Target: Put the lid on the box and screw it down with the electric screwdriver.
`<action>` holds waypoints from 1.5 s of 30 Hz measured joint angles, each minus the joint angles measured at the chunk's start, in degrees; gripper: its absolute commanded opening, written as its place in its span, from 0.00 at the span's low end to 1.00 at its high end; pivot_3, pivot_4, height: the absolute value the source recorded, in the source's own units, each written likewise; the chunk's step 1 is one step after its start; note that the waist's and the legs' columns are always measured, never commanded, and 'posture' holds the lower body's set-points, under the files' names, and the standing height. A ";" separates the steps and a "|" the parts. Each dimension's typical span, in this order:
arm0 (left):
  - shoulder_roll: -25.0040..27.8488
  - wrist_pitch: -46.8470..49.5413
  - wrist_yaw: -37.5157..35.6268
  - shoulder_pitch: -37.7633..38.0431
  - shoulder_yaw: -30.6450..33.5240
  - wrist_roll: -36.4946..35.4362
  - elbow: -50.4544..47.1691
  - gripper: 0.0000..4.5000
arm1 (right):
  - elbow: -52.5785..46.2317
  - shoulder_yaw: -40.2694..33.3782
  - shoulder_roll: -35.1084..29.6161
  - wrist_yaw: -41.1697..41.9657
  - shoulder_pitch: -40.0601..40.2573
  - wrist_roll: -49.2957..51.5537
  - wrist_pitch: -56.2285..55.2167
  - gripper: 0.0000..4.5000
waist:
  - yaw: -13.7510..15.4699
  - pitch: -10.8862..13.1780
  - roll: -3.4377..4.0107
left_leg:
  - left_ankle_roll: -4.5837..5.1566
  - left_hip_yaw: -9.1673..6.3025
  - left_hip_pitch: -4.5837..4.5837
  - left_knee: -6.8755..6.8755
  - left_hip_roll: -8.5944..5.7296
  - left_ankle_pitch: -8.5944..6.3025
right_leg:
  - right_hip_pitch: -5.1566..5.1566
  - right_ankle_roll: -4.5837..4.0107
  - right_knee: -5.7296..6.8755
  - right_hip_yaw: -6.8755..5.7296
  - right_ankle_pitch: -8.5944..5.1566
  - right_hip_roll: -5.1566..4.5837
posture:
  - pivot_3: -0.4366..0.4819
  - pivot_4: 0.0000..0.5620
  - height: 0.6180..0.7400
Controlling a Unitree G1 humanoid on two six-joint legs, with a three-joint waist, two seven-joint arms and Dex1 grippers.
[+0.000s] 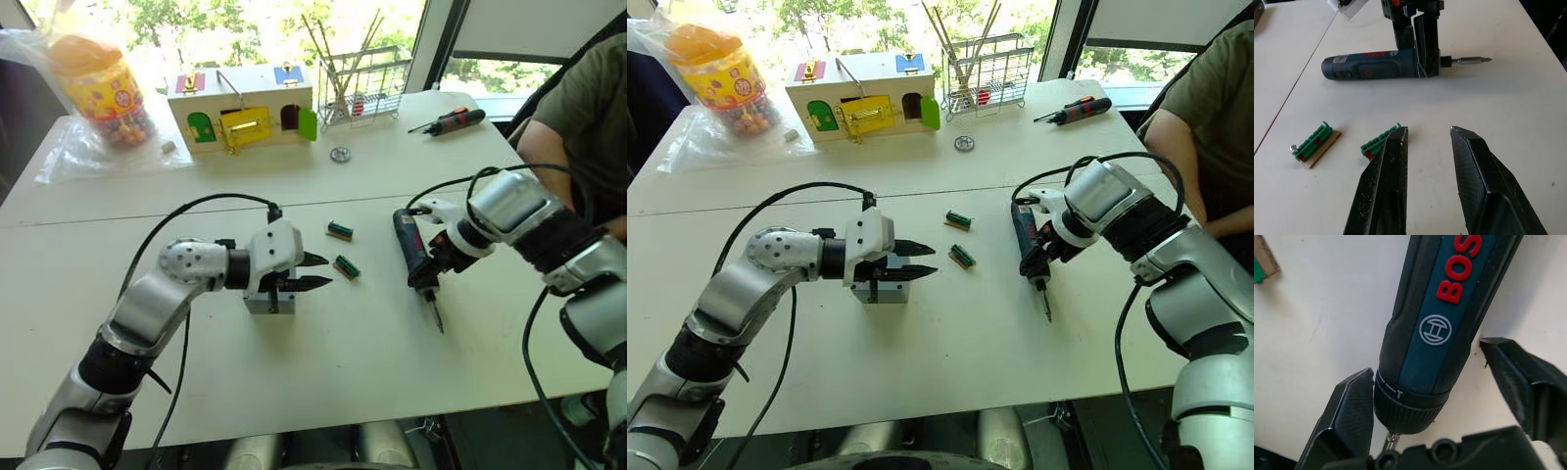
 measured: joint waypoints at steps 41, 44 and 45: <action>8.60 4.70 -6.92 -1.67 11.06 -5.56 12.44 0.30 | -37.09 -77.02 44.12 -37.45 17.97 18.25 -16.18 0.40 | -0.96 0.26 0.46 | -0.20 -0.11 -0.93 0.12 -0.16 0.14 | -1.27 0.00 1.00 -0.04 0.02 -0.17 | 0.48 0.27 1.00; 8.92 6.71 -6.64 -0.23 11.15 -6.62 9.66 0.30 | -41.30 -69.98 45.20 -36.31 22.93 20.31 -19.22 0.40 | -1.91 0.25 0.49 | -0.20 -0.11 -0.92 0.10 -0.15 0.14 | -1.30 -0.01 1.01 -0.02 0.01 -0.15 | 0.48 0.27 1.00; 8.97 7.34 -6.46 0.27 11.19 -7.06 8.78 0.30 | -42.48 -66.92 44.42 -35.26 24.67 19.78 -21.36 0.40 | -2.04 0.24 0.49 | -0.20 -0.11 -0.92 0.08 -0.14 0.14 | -1.30 -0.01 1.01 -0.02 0.01 -0.13 | 0.48 0.27 1.00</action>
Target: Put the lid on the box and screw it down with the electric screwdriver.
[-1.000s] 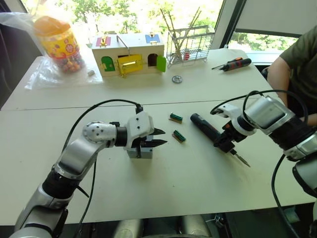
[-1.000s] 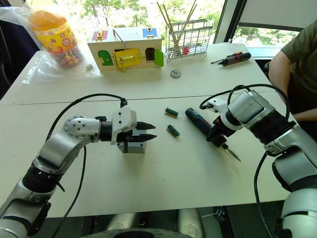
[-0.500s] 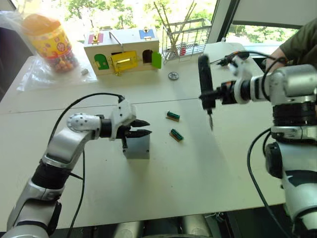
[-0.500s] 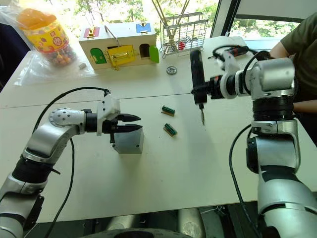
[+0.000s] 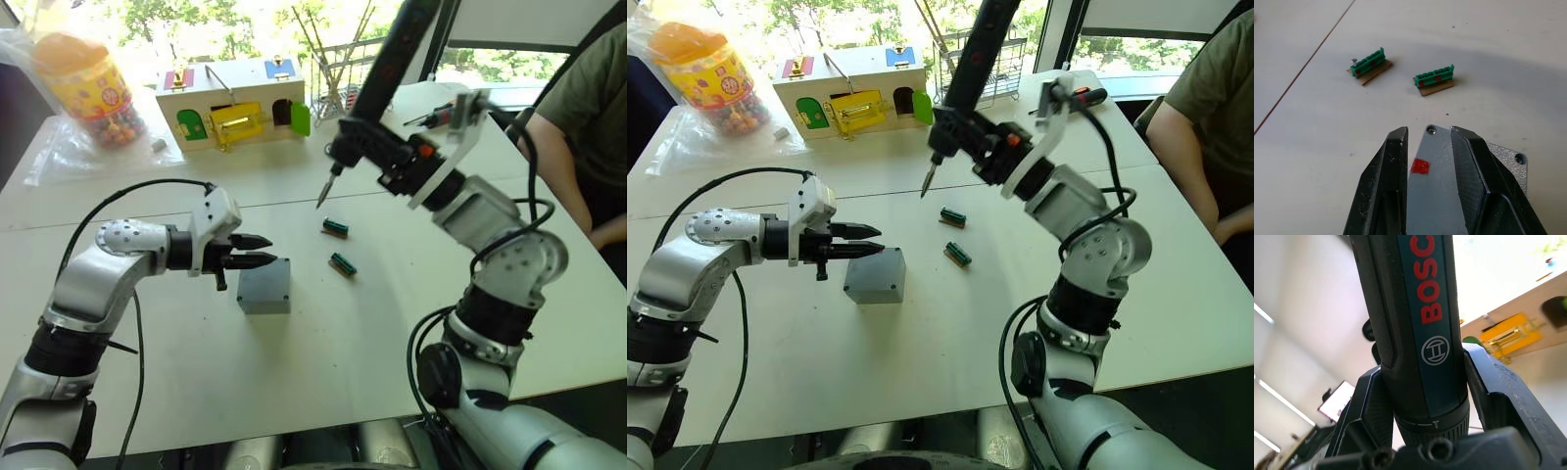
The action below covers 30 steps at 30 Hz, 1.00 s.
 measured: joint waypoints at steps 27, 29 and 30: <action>2.53 -5.11 1.45 7.02 0.26 2.48 0.31 0.30 | 7.19 24.45 -0.62 2.21 13.22 -10.54 -29.42 0.40 | -0.83 -0.02 0.01 | -0.01 -0.01 0.15 -0.08 0.00 0.00 | 0.08 0.00 0.00 0.02 0.00 0.09 | 0.48 0.27 1.00; 2.53 -5.35 1.43 6.66 -0.07 2.78 0.53 0.30 | 7.61 24.94 -0.63 2.14 13.69 -10.56 -29.53 0.40 | -0.87 -0.02 0.02 | 0.00 -0.01 0.16 -0.07 0.00 0.00 | 0.08 0.00 0.00 0.02 0.00 0.09 | 0.48 0.27 1.00; 2.52 -5.54 1.42 6.62 -0.33 2.84 0.54 0.30 | 7.79 25.17 -0.63 2.10 13.82 -10.61 -29.53 0.40 | -0.87 -0.02 0.02 | -0.01 -0.01 0.16 -0.08 0.00 0.00 | 0.09 0.00 0.00 0.02 0.00 0.09 | 0.48 0.27 1.00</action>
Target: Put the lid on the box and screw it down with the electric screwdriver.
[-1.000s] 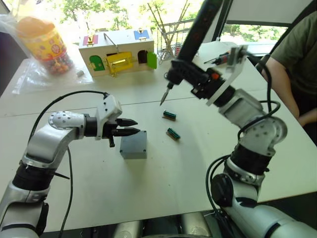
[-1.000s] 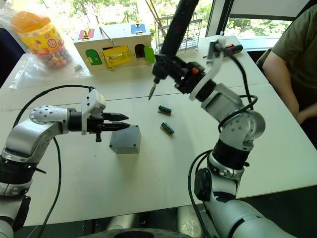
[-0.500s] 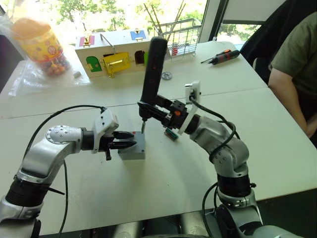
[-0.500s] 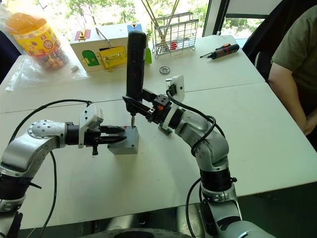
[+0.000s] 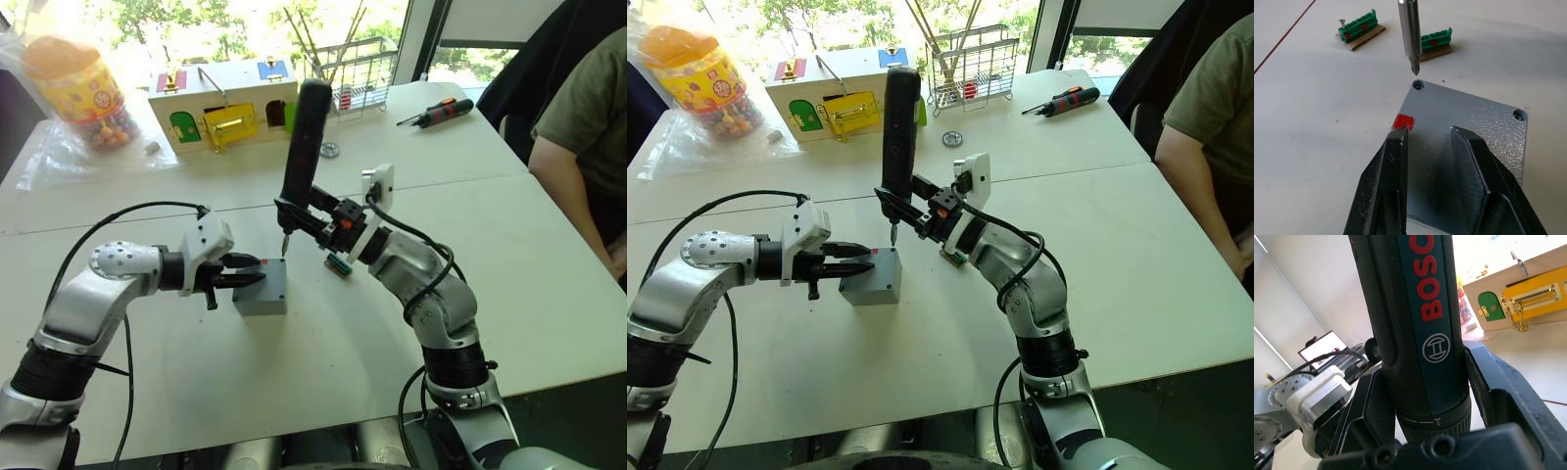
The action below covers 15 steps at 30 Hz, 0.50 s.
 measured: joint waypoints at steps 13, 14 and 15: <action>-0.25 -0.85 -0.06 0.01 -0.26 1.01 0.00 0.30 | 0.70 2.52 -0.83 0.27 0.71 -2.60 -3.08 0.40 | 0.04 -0.01 0.00 | 0.00 0.00 0.06 0.00 0.00 0.00 | 0.06 0.00 0.00 0.00 0.00 0.02 | 0.48 0.27 1.00; -0.26 -0.83 -0.07 0.01 -0.26 1.01 0.00 0.30 | 1.04 2.75 -0.84 0.39 0.71 -2.91 -3.74 0.40 | 0.04 -0.01 0.00 | 0.00 0.00 0.07 0.00 0.00 0.00 | 0.06 0.00 0.00 0.00 0.00 0.02 | 0.48 0.27 1.00; -0.26 -0.79 -0.09 0.01 -0.26 1.01 0.00 0.30 | 1.26 3.00 -0.87 0.57 0.71 -3.23 -4.33 0.40 | 0.03 -0.02 0.00 | 0.00 0.00 0.08 0.00 0.00 0.00 | 0.07 0.00 0.00 0.00 0.00 0.02 | 0.48 0.27 1.00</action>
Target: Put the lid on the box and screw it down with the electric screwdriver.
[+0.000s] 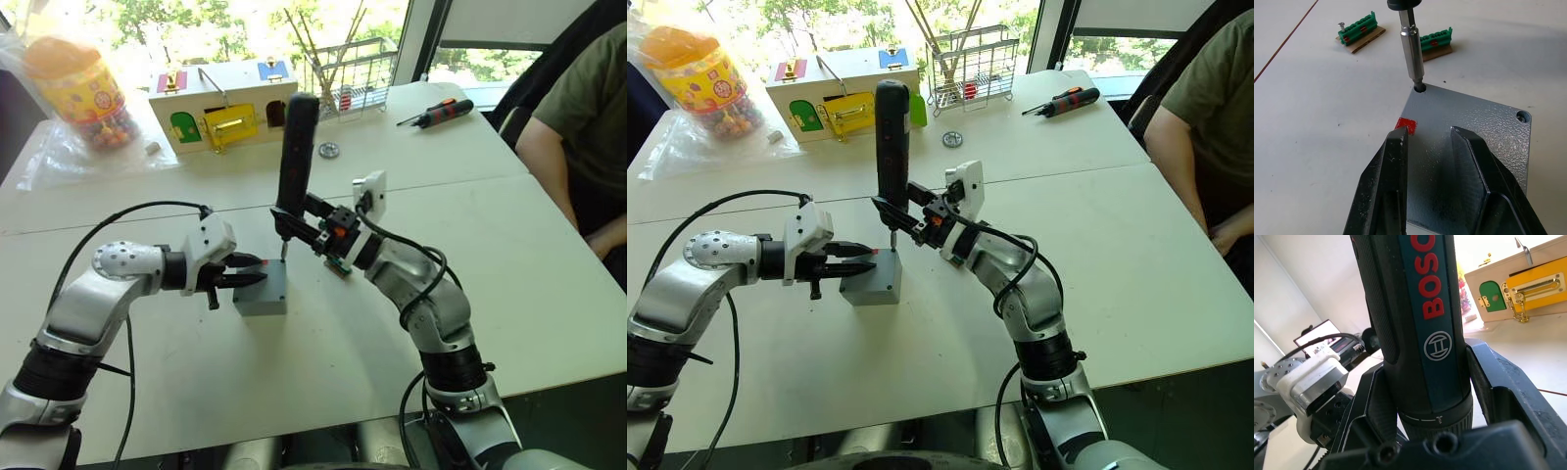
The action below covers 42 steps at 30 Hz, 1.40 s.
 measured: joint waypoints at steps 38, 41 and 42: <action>0.48 -3.56 -1.28 2.74 -1.40 2.26 1.28 0.30 | 1.01 5.90 0.02 0.42 3.29 -5.62 -4.22 0.40 | 0.20 -1.20 0.42 | 0.52 0.06 2.54 -1.28 0.16 -0.35 | 2.01 -0.01 -1.03 0.24 -0.04 0.16 | 0.48 0.27 1.00; 0.47 -3.68 -1.28 2.74 -1.47 2.27 1.39 0.30 | 1.03 5.90 -0.03 0.42 3.39 -5.63 -4.22 0.40 | 0.22 -1.25 0.45 | 0.53 0.06 2.55 -1.29 0.16 -0.35 | 2.01 -0.01 -1.03 0.24 -0.04 0.16 | 0.48 0.27 1.00; 0.47 -3.71 -1.28 2.74 -1.49 2.27 1.42 0.30 | 1.03 5.88 -0.07 0.42 3.47 -5.60 -4.21 0.40 | 0.23 -1.27 0.47 | 0.53 0.07 2.55 -1.30 0.16 -0.35 | 2.00 -0.01 -1.03 0.25 -0.05 0.16 | 0.48 0.27 1.00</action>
